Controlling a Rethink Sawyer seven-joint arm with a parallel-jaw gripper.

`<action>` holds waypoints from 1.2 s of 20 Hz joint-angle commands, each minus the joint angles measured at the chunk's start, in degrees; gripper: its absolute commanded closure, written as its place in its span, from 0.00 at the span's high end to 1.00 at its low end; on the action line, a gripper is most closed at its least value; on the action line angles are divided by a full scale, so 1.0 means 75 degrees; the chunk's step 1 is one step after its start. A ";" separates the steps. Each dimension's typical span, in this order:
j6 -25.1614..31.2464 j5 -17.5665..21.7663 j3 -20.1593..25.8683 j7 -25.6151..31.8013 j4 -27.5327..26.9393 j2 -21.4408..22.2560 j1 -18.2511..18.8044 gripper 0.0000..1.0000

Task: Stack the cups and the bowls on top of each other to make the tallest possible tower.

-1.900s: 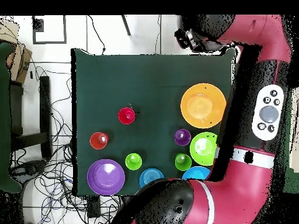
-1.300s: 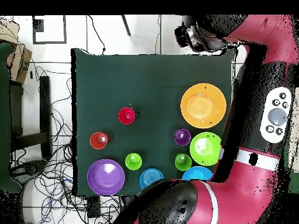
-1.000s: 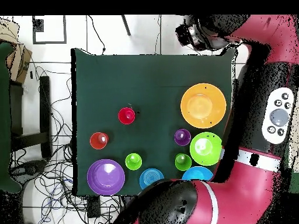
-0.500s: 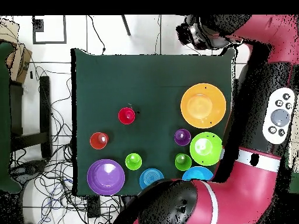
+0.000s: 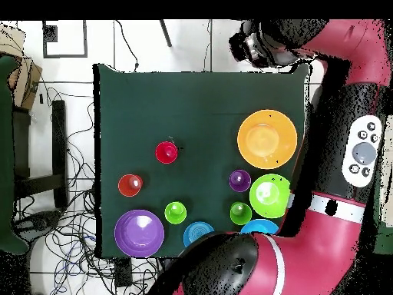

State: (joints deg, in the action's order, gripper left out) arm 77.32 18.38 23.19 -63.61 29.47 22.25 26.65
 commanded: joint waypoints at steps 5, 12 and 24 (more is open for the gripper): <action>-0.0130 -0.0244 -0.0757 -0.4068 0.0516 -0.0519 -0.0378 1.00; 0.0160 -0.0448 -0.1200 -0.6024 0.0062 -0.0614 -0.0507 1.00; -0.0668 -0.0979 -0.1899 -0.7482 0.1563 0.0116 -0.0207 1.00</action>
State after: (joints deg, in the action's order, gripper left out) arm 76.81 12.43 10.22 -108.07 30.85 20.58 24.48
